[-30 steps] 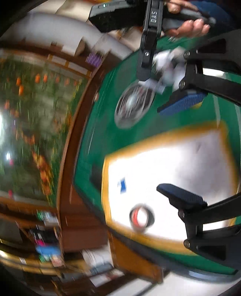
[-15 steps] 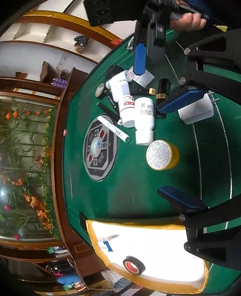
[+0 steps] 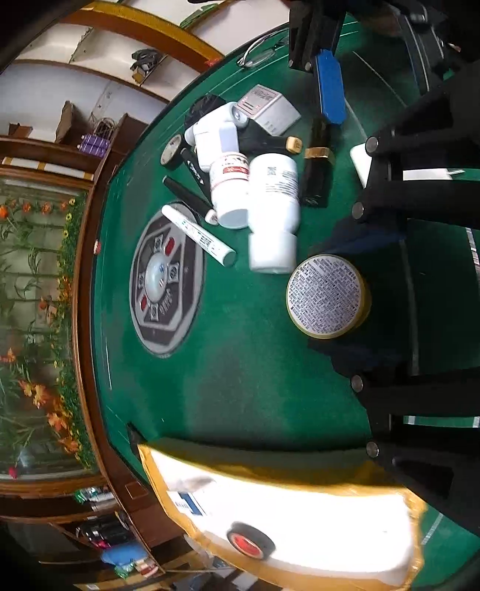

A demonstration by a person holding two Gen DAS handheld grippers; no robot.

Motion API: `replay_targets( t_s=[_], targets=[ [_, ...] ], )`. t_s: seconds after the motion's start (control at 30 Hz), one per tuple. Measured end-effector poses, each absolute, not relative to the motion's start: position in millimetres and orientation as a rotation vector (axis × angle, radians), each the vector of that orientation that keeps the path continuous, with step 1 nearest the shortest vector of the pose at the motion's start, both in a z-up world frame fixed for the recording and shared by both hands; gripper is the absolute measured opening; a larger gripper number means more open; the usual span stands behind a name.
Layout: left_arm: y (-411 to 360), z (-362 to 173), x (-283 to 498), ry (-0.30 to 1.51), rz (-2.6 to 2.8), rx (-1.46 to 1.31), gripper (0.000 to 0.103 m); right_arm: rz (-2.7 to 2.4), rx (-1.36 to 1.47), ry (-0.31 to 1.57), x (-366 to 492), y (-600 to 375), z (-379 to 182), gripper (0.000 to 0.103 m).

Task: Organize rigid objects
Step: 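Grasp the yellow round tin with the left tool while the right tool grasps the white charger plug, then carry tin and charger into the white tray and open both tools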

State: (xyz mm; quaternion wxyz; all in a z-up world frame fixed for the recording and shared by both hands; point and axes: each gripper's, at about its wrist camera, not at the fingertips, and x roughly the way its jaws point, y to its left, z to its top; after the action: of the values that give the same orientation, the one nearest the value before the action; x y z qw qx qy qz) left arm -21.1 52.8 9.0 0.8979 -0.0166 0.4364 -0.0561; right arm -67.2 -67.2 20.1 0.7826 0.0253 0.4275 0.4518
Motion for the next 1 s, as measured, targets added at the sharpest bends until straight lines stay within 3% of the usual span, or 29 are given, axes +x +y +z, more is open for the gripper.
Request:
replay_targets(
  t_s=[0.6, 0.67, 1.0],
  targets=[
    [91.0, 54.4, -80.5, 0.731, -0.128, -0.139, 0.043, 0.705, -0.246, 1.016, -84.6, -1.3, 2.9, 0.067],
    [97.5, 55.5, -84.8, 0.718, -0.126, -0.153, 0.043, 0.664, -0.285, 1.001, -87.0, 2.5, 2.1, 0.061],
    [147.8, 61.1, -110.4, 0.657, -0.055, -0.239, 0.043, 0.675, -0.209, 0.954, -86.6, -5.2, 25.9, 0.060]
  ],
)
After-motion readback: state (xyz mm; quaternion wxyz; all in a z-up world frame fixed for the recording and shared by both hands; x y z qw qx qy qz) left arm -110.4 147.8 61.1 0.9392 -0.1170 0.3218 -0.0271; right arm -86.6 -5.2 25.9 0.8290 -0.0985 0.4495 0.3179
